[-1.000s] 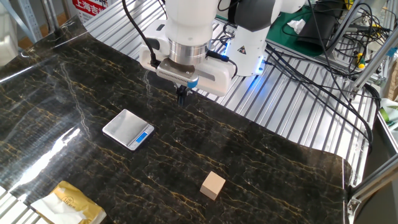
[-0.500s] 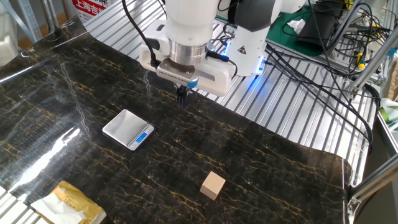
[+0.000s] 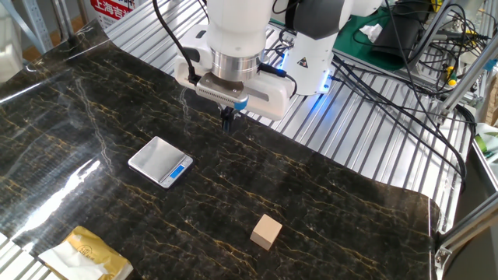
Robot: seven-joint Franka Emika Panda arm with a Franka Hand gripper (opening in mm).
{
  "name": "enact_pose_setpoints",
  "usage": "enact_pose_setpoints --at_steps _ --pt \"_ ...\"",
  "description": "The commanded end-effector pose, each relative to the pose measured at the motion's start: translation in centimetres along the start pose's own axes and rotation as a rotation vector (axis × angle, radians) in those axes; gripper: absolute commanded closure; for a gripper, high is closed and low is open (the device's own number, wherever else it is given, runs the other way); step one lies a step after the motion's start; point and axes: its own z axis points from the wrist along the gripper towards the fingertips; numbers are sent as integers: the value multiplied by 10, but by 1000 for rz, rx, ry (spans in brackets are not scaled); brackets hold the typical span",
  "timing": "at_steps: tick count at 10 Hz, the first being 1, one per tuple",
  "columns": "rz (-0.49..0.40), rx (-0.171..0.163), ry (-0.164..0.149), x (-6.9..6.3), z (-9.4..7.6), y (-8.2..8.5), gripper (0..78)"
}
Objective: Place the block on the scale
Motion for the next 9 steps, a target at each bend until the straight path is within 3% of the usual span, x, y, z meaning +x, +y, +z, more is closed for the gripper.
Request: enact_pose_setpoints --at_steps 1,9 --pt "6 -1 4 -1 -1 0 776" --pt "5 -1 7 -1 -2 0 776"
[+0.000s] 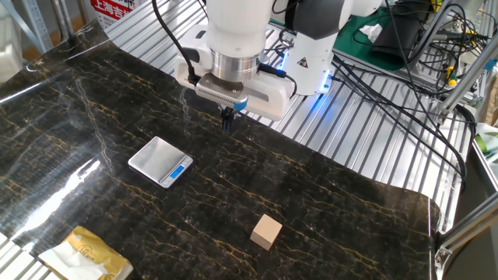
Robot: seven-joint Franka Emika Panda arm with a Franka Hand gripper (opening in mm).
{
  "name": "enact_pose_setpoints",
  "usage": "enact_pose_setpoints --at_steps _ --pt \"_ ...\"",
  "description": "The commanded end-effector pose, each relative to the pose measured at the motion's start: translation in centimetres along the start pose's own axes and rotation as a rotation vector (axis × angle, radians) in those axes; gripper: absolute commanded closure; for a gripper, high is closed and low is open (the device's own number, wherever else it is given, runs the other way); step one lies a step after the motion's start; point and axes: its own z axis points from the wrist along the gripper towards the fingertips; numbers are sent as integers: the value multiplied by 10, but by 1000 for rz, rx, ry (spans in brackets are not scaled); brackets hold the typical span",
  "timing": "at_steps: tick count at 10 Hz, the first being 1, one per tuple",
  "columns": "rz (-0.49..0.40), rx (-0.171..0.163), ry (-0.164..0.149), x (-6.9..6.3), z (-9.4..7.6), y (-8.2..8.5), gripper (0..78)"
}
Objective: Place the block on the scale
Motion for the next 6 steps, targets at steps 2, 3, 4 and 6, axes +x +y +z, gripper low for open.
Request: enact_pose_setpoints --at_steps 2,3,4,6 --pt "1 1 -3 -1 -1 0 776" --pt "1 1 -5 -1 -1 0 776" --pt "1 1 -7 -1 -1 0 776" --pt "1 2 -11 -1 -1 0 776"
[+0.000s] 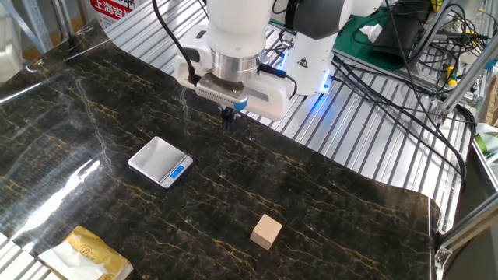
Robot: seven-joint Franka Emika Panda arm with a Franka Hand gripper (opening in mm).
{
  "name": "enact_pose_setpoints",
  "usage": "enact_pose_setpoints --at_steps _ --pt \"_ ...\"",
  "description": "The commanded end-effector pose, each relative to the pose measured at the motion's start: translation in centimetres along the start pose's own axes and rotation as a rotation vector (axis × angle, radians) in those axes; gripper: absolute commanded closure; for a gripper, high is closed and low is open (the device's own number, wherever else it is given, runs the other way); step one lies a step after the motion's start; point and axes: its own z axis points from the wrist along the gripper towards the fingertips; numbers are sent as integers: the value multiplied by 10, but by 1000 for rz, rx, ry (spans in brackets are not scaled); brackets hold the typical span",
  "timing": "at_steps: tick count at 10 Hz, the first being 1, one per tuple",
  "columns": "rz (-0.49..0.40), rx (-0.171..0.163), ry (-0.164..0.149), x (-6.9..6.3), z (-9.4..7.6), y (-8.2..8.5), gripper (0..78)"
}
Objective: Place the block on the scale
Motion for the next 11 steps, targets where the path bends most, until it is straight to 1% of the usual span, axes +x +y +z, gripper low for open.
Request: enact_pose_setpoints --at_steps 1,2,3,5,6,7,9,10,11 --pt "3 4 -9 -1 0 0 776" --pt "14 7 -20 -1 3 1 776" --pt "30 7 -32 -3 11 1 776" --pt "85 3 -32 -5 36 4 776" --pt "89 2 -33 -6 42 5 776" --pt "96 2 -25 -5 48 7 776" --pt "105 1 -24 -5 52 9 776" --pt "103 5 -30 -6 56 8 776" --pt "103 4 -30 -7 56 7 776"
